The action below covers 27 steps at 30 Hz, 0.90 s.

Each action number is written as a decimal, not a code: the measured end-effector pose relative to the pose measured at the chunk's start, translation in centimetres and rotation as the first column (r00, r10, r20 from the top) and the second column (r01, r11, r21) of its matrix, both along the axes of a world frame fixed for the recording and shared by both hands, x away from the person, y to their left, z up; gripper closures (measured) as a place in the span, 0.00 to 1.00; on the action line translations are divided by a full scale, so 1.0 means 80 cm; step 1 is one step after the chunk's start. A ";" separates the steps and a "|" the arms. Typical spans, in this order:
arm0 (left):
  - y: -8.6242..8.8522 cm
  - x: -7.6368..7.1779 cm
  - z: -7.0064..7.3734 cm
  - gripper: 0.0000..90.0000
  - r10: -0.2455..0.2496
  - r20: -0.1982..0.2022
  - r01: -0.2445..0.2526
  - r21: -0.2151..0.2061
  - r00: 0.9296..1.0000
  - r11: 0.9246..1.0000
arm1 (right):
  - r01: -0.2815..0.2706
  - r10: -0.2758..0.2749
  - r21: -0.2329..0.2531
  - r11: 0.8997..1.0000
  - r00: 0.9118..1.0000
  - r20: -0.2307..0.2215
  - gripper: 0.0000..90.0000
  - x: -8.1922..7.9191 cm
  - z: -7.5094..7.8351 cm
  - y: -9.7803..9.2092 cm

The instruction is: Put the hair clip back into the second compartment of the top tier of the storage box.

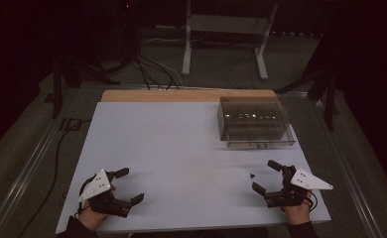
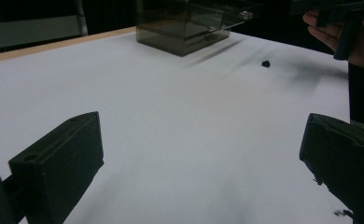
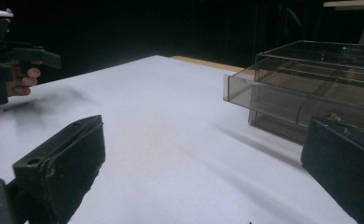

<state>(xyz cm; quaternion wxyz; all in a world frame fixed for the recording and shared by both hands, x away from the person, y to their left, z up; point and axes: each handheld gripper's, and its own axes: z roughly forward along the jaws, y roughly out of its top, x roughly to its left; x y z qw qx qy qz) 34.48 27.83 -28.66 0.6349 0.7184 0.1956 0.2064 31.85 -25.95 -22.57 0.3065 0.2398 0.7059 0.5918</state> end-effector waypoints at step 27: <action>-0.029 0.003 0.024 0.01 -0.111 -0.024 0.112 0.025 0.994 0.993 | 0.031 -0.031 0.020 0.999 0.999 0.020 0.00 0.002 0.012 0.005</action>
